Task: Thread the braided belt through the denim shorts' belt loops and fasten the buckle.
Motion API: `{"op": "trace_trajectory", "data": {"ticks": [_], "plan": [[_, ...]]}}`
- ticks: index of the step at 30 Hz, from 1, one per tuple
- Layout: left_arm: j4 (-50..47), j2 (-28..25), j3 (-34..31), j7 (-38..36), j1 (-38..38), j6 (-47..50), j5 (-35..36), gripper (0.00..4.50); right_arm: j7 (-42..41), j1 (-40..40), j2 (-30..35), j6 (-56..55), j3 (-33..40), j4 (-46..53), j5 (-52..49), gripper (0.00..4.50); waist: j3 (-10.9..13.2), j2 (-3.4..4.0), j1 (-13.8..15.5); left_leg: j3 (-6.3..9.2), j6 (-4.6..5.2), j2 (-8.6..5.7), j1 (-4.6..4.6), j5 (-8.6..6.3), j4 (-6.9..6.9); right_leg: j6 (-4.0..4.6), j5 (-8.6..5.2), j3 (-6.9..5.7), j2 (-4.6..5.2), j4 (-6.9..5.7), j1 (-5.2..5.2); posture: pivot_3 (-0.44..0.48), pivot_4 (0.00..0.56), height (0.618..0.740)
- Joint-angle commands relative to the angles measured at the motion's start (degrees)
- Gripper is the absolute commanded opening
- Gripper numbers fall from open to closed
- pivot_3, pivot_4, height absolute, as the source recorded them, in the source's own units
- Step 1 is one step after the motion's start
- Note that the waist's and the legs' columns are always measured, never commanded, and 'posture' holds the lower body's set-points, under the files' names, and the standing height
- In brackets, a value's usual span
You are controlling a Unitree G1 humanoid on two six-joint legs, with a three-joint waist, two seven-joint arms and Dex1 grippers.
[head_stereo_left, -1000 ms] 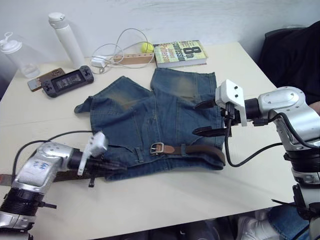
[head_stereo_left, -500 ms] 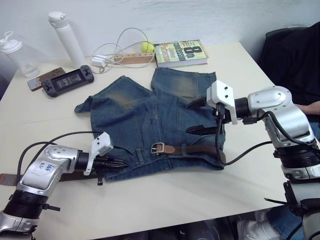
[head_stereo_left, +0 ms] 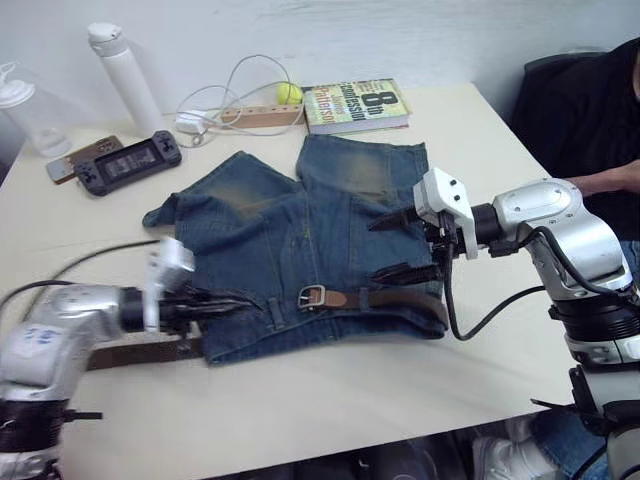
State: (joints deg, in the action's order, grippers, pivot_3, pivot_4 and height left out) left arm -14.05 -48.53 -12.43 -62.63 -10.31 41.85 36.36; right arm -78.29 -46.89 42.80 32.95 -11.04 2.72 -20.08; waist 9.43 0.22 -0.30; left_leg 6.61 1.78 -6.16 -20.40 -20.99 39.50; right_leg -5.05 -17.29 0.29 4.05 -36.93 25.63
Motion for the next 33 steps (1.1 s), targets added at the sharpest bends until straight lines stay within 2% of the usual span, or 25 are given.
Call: {"op": "trace_trajectory", "data": {"ticks": [1, 3, 5, 6, 7, 9, 12, 14, 17, 19, 21, 28, 33], "plan": [[-4.6, -2.2, -24.0, 4.7, 12.5, 10.7, 6.1, 2.17, -4.4, -2.8, -1.2, 1.9, -1.0, 0.6, -3.7, 4.50, 0.0, 0.04, -0.7, 0.01, -0.01, 0.00, 0.04, 0.00, -0.08, 0.01, 0.00, 0.03, -0.05, 0.00, 0.04, 0.000, 0.150, 0.740], [-7.4, 0.4, -32.9, 9.5, 16.7, 17.1, 11.1, 2.89, -5.6, -4.1, -2.3, 0.9, -1.8, -0.7, -3.6, 4.50, 0.1, 0.08, -1.1, -0.01, 0.00, -0.01, 0.10, 0.00, -0.28, 0.01, -0.01, 0.07, -0.03, 0.07, 0.04, 0.000, 0.150, 0.740], [-9.9, 5.0, -43.2, 16.2, 20.6, 24.5, 19.2, 3.74, -6.2, -5.9, -4.2, -2.5, -2.8, -3.0, -2.3, 4.50, 0.1, 0.00, -1.1, 0.02, 0.00, -0.01, 0.09, 0.00, -0.28, 0.01, -0.01, 0.05, -0.03, 0.09, 0.02, 0.000, 0.150, 0.740], [-11.3, 7.1, -46.9, 18.9, 23.2, 27.4, 22.0, 4.19, -6.8, -6.7, -5.1, -3.4, -3.3, -4.2, -1.9, 4.50, 0.1, -0.06, -1.2, 0.03, 0.00, -0.01, 0.09, 0.00, -0.27, 0.01, -0.01, 0.05, -0.02, 0.09, 0.02, 0.000, 0.150, 0.740], [-12.9, 9.0, -49.8, 21.0, 26.2, 29.6, 24.4, 4.43, -7.4, -7.6, -5.7, -3.9, -3.8, -5.2, -1.8, 4.50, 0.1, -0.07, -1.2, 0.02, 0.00, -0.01, 0.10, 0.00, -0.27, 0.01, -0.01, 0.06, -0.02, 0.10, 0.02, 0.000, 0.150, 0.740], [-14.8, 14.2, -54.7, 28.3, 30.1, 31.6, 31.4, 4.43, -8.8, -8.8, -6.6, -5.6, -4.8, -7.1, -1.3, 4.50, 0.1, -0.07, -1.1, 0.02, -0.01, -0.01, 0.13, 0.00, -0.28, 0.01, -0.01, 0.05, -0.02, 0.11, -0.01, 0.000, 0.150, 0.740], [-15.1, 21.2, -59.9, 43.1, 34.1, 29.3, 40.8, 4.43, -10.7, -10.3, -7.7, -8.4, -6.3, -9.7, -0.2, 4.50, 0.1, -0.18, -0.3, 0.04, -0.01, -0.02, 0.15, 0.00, -0.24, 0.01, -0.01, 0.04, 0.01, 0.14, -0.06, 0.000, 0.150, 0.740], [-11.9, 23.2, -58.9, 55.1, 41.5, 28.0, 53.4, 4.43, -11.3, -11.6, -8.4, -9.3, -6.8, -11.6, 0.3, 4.50, 0.2, -0.31, 0.1, 0.07, -0.05, 0.00, 0.18, -0.01, -0.19, 0.04, 0.00, 0.01, 0.00, 0.08, -0.08, 0.000, 0.150, 0.740], [-9.3, 24.2, -54.2, 63.6, 49.6, 20.8, 70.5, 4.43, -12.4, -13.1, -8.7, -8.5, -7.4, -13.0, 0.1, 4.50, 0.2, -0.35, 0.3, 0.00, -0.05, -0.01, 0.25, -0.02, -0.24, 0.05, 0.01, 0.13, 0.00, 0.09, -0.10, 0.000, 0.150, 0.740], [-8.7, 25.0, -49.6, 70.7, 51.3, 15.7, 75.8, 4.43, -12.7, -13.9, -8.6, -8.3, -7.3, -13.1, 0.0, 4.50, 0.2, -0.37, 0.7, 0.04, -0.05, -0.01, 0.25, -0.02, -0.23, 0.07, 0.00, 0.09, 0.01, 0.10, -0.13, 0.000, 0.150, 0.740], [-8.4, 25.9, -46.6, 74.5, 51.3, 12.6, 76.6, 4.43, -12.7, -14.3, -8.5, -8.5, -7.2, -13.1, 0.1, 4.50, 0.3, -0.25, 1.7, 0.02, -0.06, -0.03, 0.26, -0.02, -0.23, 0.08, 0.00, 0.09, 0.03, 0.08, -0.14, 0.000, 0.150, 0.740], [0.3, 30.0, -36.5, 85.9, 38.9, 3.0, 76.6, 4.43, -11.1, -14.1, -7.6, -8.0, -6.7, -12.4, 0.7, 4.50, 0.2, -0.32, 1.9, 0.02, -0.08, -0.05, 0.27, 0.00, -0.23, 0.10, 0.02, 0.07, 0.01, 0.06, -0.14, 0.000, 0.150, 0.740], [5.3, 30.5, -33.3, 89.3, 31.8, 1.0, 76.6, 4.43, -9.9, -14.6, -7.0, -6.8, -5.8, -11.5, 0.4, 4.50, 0.0, 0.10, 2.4, 0.03, -0.17, -0.10, 0.31, 0.10, -0.22, 0.09, 0.03, 0.05, 0.04, -0.05, -0.14, 0.000, 0.150, 0.740]]}}
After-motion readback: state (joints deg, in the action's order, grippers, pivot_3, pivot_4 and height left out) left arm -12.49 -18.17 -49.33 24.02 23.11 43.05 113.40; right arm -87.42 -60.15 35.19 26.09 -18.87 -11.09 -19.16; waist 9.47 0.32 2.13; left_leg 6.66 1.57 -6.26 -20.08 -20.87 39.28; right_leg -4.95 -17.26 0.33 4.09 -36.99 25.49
